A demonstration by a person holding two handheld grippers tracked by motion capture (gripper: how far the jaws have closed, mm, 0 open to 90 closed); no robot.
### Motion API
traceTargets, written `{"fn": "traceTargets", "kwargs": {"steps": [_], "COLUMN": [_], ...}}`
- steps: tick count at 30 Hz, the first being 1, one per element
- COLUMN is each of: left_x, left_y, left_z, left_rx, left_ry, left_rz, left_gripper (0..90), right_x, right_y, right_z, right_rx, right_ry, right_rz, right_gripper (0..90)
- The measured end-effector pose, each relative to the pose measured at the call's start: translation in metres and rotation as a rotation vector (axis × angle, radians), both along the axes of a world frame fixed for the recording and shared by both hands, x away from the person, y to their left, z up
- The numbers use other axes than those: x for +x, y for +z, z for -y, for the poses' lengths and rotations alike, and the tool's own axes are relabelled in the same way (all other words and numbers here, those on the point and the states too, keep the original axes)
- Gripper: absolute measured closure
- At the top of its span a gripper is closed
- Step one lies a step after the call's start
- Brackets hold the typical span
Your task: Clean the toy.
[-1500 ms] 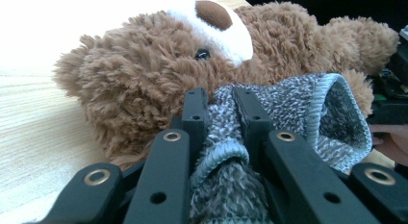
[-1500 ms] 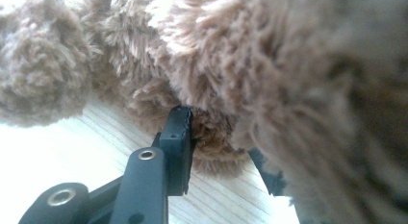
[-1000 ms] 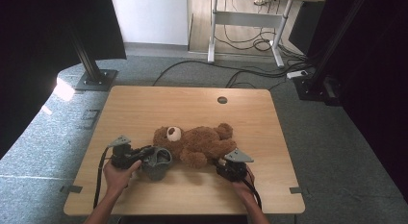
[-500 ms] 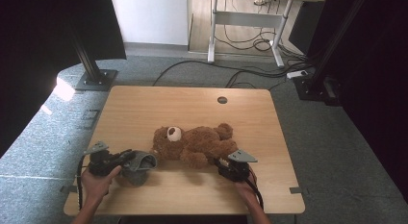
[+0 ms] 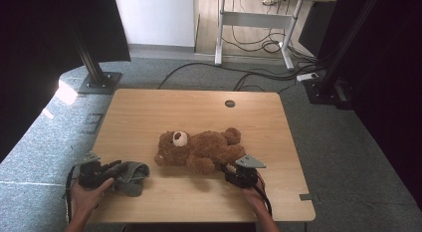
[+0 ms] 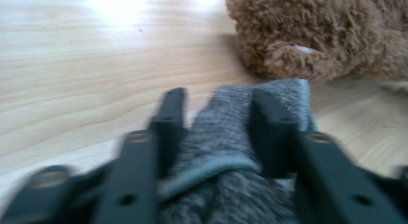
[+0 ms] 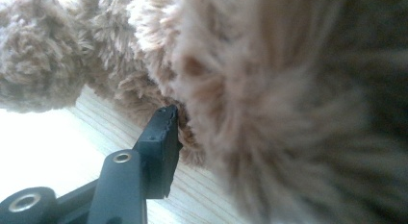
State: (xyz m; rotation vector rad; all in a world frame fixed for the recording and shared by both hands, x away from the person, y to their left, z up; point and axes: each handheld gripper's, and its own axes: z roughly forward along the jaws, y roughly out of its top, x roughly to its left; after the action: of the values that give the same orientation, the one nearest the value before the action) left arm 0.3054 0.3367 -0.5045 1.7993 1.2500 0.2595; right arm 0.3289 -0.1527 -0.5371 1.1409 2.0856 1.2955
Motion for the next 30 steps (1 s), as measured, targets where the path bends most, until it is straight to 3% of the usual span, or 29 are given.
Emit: {"fn": "traceTargets", "kwargs": {"steps": [2,5,9,16,23,27,30], "left_x": [0.001,-0.001,-0.007,-0.003,0.016,0.039,0.053], "left_y": [0.005,0.017,0.038,0.047,0.042,0.03,0.02], "left_z": [0.002,-0.002,-0.002,0.031,0.091,0.115,0.129], "left_rx": [0.041,0.035,0.001,-0.029,0.022,0.022,0.021], "left_ry": [0.002,0.009,-0.048,-0.146,-0.21,-0.214,-0.208], "left_rz": [0.019,0.06,0.103,0.109,0.09,0.033,0.002], "left_gripper": [32.7,14.5,8.4,8.6,14.3,15.8,21.6], "right_x": [0.0,-0.001,-0.006,-0.018,-0.028,-0.016,0.0], "right_y": [0.0,0.002,0.005,0.014,0.041,0.054,0.057], "right_z": [0.001,0.004,0.012,0.028,0.035,0.037,0.029], "right_rx": [0.002,0.01,0.022,0.078,0.125,0.14,0.132], "right_ry": [0.001,-0.011,-0.025,-0.036,-0.035,-0.041,0.007], "right_rz": [0.001,-0.004,-0.003,0.019,0.087,0.104,0.08], "right_gripper": [44.8,39.6,34.6,27.5,17.1,17.9,27.0]}}
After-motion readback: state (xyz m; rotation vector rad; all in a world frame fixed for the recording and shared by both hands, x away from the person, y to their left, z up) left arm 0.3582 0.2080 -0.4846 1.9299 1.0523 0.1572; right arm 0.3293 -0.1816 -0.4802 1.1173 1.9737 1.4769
